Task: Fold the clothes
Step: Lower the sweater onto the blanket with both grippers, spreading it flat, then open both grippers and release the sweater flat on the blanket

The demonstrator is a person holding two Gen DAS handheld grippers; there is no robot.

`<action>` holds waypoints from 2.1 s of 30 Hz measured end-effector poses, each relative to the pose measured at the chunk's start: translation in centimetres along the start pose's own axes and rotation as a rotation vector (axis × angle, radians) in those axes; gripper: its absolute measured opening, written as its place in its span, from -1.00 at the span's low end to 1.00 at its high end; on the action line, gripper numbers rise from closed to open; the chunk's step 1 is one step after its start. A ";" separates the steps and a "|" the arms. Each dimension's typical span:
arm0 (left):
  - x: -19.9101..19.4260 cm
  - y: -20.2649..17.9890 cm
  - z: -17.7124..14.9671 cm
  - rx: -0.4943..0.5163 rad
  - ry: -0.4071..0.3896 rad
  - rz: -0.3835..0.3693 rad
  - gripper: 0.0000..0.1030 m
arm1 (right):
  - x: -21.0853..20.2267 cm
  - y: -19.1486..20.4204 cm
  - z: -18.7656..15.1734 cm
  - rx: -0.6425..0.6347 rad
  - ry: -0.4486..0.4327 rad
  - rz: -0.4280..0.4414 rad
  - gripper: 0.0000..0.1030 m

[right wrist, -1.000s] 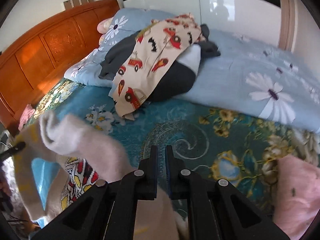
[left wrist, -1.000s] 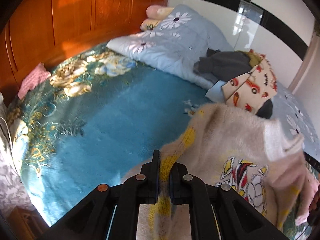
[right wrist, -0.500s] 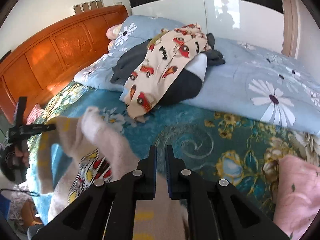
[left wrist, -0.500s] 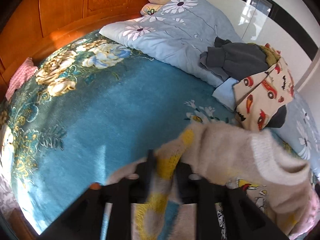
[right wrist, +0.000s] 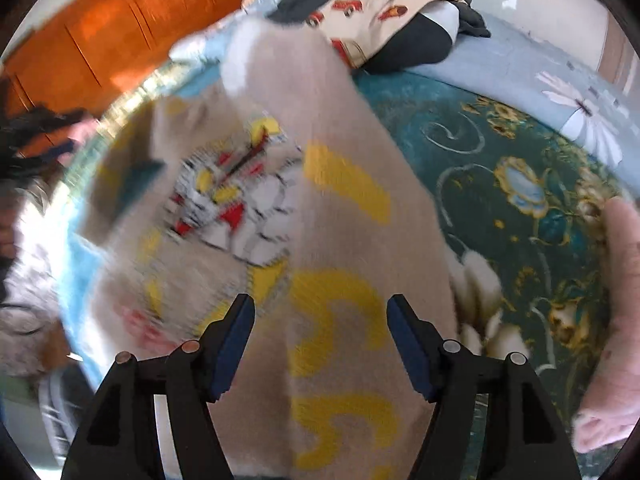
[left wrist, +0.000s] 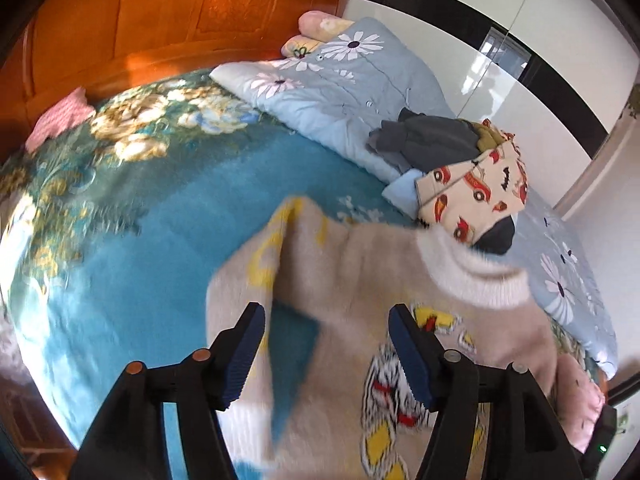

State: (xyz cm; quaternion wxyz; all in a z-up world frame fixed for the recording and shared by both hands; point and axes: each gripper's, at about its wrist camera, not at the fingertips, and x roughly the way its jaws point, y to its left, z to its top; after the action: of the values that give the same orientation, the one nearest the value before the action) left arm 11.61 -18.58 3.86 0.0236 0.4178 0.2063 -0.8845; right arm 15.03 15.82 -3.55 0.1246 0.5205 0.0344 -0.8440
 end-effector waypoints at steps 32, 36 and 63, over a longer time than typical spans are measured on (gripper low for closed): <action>4.7 2.7 -4.2 0.009 0.131 0.120 0.33 | 2.0 -14.8 13.9 0.359 -0.108 -0.110 -0.72; 4.9 3.2 -4.6 0.035 0.119 0.168 0.31 | -2.2 -13.7 12.7 0.343 -0.225 -0.105 -0.09; 9.3 16.0 7.3 -0.013 0.087 0.492 -0.70 | -1.0 -10.1 5.2 0.300 -0.130 0.006 -0.02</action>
State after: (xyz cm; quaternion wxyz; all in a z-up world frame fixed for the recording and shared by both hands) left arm 3.62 -34.76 -4.47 0.2319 0.4928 0.1051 -0.8321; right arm 8.40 24.78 -1.03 0.0498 0.4778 -0.1016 -0.8712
